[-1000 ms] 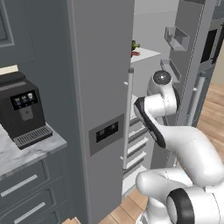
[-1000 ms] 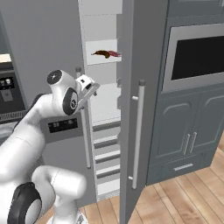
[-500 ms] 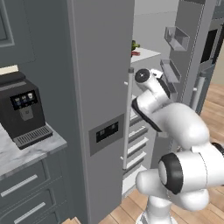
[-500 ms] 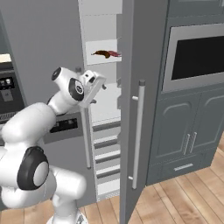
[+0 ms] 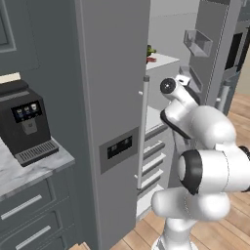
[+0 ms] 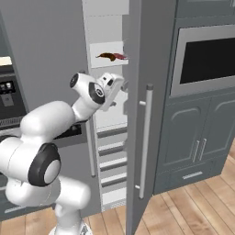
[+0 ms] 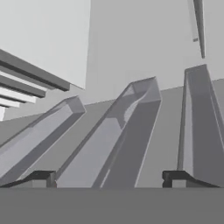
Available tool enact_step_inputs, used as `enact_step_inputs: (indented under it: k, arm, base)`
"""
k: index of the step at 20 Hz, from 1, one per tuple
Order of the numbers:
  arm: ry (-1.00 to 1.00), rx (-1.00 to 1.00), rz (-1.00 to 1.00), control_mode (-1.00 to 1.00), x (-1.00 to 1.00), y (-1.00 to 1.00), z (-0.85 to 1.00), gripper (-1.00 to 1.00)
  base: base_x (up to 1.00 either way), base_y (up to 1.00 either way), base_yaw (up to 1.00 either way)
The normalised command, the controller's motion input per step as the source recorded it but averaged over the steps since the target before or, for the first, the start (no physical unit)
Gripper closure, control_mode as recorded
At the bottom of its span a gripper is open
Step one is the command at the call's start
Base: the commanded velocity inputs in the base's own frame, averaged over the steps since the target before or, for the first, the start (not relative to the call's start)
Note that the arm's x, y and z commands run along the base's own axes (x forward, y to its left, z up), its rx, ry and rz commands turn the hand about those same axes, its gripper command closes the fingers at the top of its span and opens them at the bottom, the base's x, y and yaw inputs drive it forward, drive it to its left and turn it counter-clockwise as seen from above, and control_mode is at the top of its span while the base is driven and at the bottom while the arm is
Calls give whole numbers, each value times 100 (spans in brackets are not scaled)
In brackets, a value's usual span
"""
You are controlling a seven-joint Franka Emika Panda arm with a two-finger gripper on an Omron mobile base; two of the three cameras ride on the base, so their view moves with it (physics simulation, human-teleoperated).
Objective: Open the fridge, remove the banana, broccoli, and steak, and place them on any counter.
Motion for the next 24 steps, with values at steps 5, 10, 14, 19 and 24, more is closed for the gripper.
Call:
enact_step_inputs:
  k: [5,10,14,19,24]
  arm:
    - [-4,-4,0,-100,25,-50,0,-100]
    - [-2,-3,-1,-100,-25,-97,0,-100]
    - [-5,0,0,-100,-19,-100,3,-100]
    - [-10,0,1,-100,-9,-69,8,-100]
    - [0,0,3,-100,-91,97,14,-100]
  base:
    - [0,0,0]
    - [0,0,0]
    - [0,0,0]
    - [0,0,0]
    - [0,0,0]
